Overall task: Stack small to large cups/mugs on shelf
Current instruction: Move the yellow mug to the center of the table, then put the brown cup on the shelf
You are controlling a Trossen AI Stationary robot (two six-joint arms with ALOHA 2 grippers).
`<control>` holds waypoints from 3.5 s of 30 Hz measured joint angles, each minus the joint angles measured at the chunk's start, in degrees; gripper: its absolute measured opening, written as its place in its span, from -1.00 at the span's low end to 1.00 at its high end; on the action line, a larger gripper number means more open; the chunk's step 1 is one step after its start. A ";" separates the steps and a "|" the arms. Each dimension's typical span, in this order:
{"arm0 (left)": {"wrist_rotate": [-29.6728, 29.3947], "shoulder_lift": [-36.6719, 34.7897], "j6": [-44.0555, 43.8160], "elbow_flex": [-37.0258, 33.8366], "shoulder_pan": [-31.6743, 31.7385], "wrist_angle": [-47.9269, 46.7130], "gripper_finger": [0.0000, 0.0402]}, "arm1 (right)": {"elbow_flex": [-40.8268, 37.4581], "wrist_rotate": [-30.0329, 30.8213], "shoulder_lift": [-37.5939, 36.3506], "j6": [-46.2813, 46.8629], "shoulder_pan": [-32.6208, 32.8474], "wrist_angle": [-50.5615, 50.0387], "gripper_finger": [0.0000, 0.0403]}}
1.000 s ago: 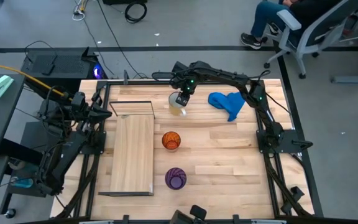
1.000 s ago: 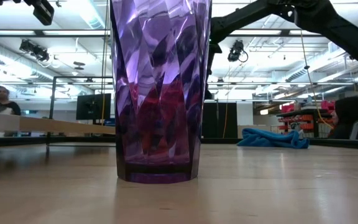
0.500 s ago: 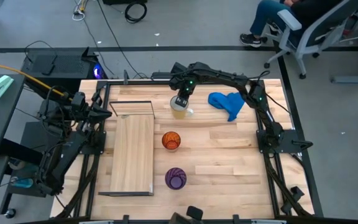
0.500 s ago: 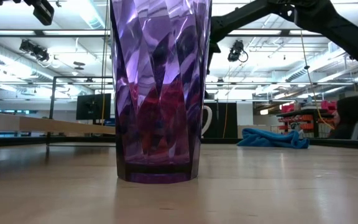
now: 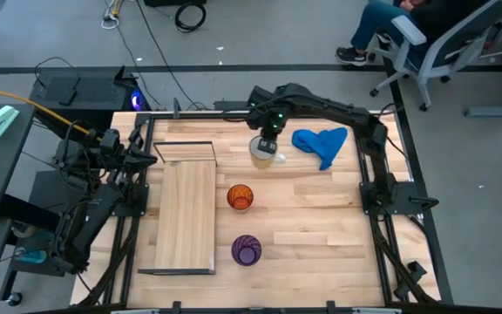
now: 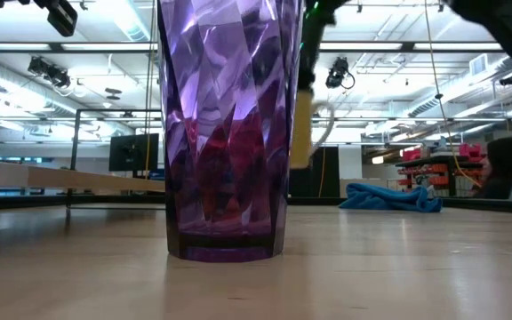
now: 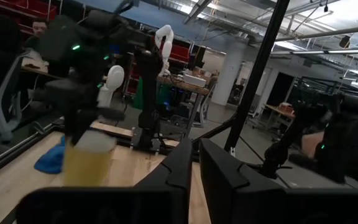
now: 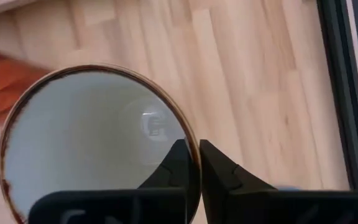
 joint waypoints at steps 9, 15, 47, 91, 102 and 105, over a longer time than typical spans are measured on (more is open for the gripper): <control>0.00 0.00 0.00 0.00 0.00 0.00 -0.83 | -9.30 1.03 -10.21 10.53 10.77 -3.88 -0.92; 0.00 0.00 0.00 0.00 -0.02 0.00 -0.80 | -28.26 1.99 -18.31 18.56 20.06 7.43 -0.92; 0.00 0.00 -0.55 0.00 0.00 -0.55 -0.85 | -36.89 3.35 -13.21 17.42 30.19 27.83 -0.92; -3.23 0.00 -6.21 0.02 -0.02 15.30 -0.79 | -26.48 16.60 -23.02 28.46 31.19 2.96 -0.47; -4.17 0.00 -6.63 0.02 -0.02 15.07 -0.81 | -45.56 42.75 -48.97 47.35 49.77 13.31 -0.47; -4.17 0.00 -6.64 0.02 -0.01 14.93 -0.80 | -55.30 49.03 -56.08 51.40 54.88 22.85 -0.47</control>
